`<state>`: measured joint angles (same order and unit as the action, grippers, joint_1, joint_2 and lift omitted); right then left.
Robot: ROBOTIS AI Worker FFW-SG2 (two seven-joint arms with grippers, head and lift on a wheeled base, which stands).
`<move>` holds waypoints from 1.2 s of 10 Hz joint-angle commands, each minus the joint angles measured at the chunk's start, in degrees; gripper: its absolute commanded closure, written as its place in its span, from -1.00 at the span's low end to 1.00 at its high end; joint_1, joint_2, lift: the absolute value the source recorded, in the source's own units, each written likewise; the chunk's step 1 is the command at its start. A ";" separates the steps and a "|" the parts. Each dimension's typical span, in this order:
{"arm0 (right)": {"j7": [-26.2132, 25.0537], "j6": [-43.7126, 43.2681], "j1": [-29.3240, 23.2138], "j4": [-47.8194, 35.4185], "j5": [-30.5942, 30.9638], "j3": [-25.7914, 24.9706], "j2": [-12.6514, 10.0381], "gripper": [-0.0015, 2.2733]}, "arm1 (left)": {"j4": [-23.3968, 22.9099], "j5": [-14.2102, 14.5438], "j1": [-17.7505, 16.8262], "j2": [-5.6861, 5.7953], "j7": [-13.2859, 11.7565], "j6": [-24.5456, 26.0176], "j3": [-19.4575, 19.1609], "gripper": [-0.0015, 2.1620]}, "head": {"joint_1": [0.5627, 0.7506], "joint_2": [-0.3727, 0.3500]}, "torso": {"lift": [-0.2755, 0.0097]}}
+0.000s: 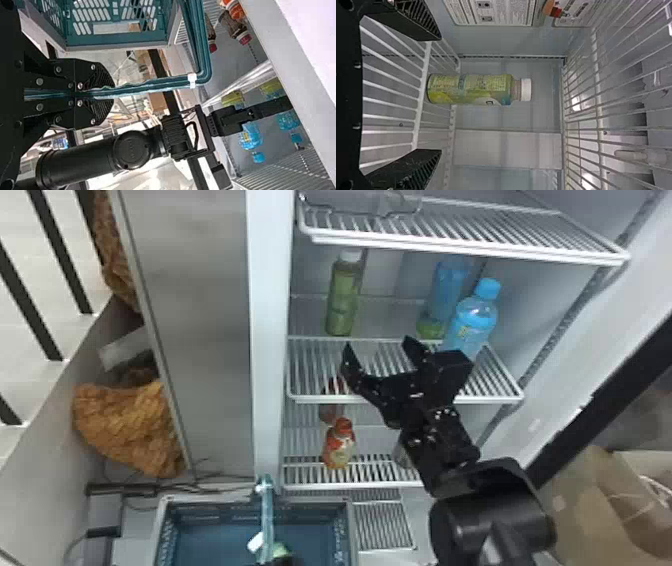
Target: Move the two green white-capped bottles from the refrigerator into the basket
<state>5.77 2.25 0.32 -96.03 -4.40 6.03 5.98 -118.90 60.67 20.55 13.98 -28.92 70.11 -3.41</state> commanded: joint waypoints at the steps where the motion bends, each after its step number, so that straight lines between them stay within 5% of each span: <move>1: -0.05 -0.14 2.50 2.45 0.17 0.71 -0.10 -0.99 | 0.00 0.00 -0.02 0.00 0.00 0.06 0.10 0.11 | 0.41 -0.48 | 0.90; 12: -3.04 -4.36 15.86 17.64 0.74 3.45 -0.62 -0.99 | 0.56 0.00 -1.01 0.17 0.09 -0.08 1.13 0.11 | 0.41 -0.42 | 0.90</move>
<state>2.71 -2.00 15.41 -79.06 -3.63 9.37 5.36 -118.50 60.67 19.70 14.13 -28.90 70.05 -2.46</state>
